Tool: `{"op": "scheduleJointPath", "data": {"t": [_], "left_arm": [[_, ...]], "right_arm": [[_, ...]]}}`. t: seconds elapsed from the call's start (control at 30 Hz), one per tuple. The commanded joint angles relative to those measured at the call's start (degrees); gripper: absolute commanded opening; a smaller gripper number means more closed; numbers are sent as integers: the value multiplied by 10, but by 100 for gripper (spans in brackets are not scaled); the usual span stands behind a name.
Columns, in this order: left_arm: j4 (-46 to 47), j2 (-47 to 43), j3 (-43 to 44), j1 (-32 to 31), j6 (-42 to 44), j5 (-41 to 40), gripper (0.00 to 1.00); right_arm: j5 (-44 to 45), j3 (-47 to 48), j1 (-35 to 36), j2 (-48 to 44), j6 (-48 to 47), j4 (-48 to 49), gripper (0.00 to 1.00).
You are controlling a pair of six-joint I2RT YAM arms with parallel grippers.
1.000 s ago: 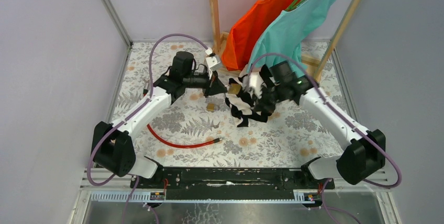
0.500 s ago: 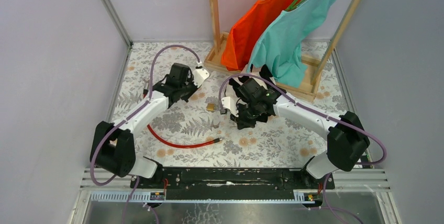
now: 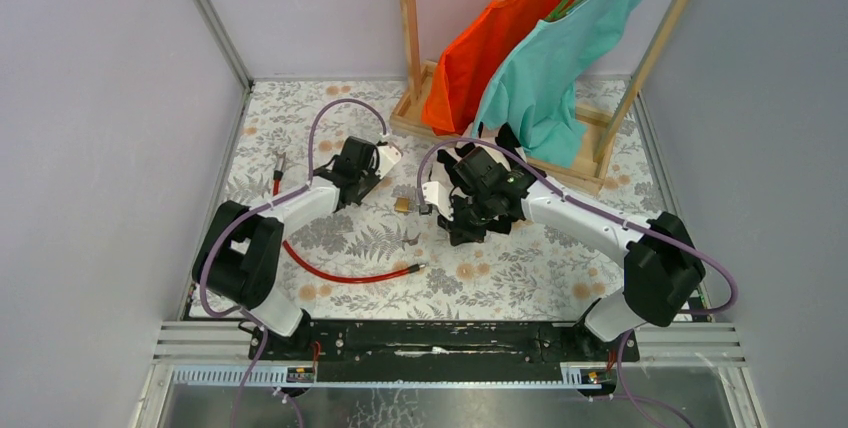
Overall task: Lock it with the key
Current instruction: Place the lock at the center of the board, then place the key at the center of the board.
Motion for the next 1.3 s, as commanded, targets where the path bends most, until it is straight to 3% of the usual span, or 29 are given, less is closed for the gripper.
{"op": "scheduleJointPath", "data": {"t": [0.0,0.37,0.53,0.7,0.9,1.27], "left_arm": [[64,6,-36,-5,-28,-6,26],[75,-33,-91,-5,-39,55,49],[28,-76,-94,8,-25,108,64],[-18,-133,-83,82,-23,166,86],[-9,-175,-48,201,-80,209,99],[20,-185,4,349,-168,263,100]], "right_arm": [[-13,27,2,12,23,36,0],[-13,53,2,41,37,73,0],[-32,78,2,72,79,88,0],[-73,113,2,140,176,142,0],[-44,202,33,240,259,153,2],[-43,357,85,403,312,119,8]]}}
